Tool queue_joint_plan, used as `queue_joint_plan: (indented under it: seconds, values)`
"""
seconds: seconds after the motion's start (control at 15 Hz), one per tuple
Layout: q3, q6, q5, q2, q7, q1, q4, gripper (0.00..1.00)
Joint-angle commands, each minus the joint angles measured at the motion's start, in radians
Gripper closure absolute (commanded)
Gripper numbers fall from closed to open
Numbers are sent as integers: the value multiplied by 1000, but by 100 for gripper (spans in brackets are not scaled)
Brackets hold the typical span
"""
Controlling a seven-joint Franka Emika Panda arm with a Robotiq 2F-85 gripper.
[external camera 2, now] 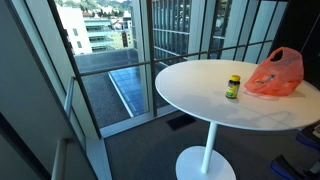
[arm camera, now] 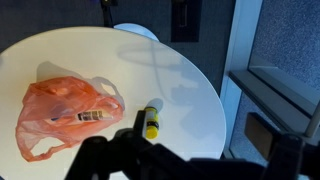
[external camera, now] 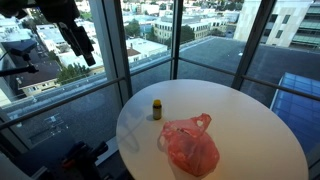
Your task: Move the blue and white item to the table
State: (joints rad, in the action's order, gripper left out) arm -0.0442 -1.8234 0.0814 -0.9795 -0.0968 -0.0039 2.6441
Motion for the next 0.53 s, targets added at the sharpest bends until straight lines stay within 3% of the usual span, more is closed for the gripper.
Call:
queue_joint_plan:
  seconds: [0.0,0.47]
  values:
    - [30,6,-9,106,-5,-34,-100,0]
    - [75,-19,-39,270,-13,-110,-197,0]
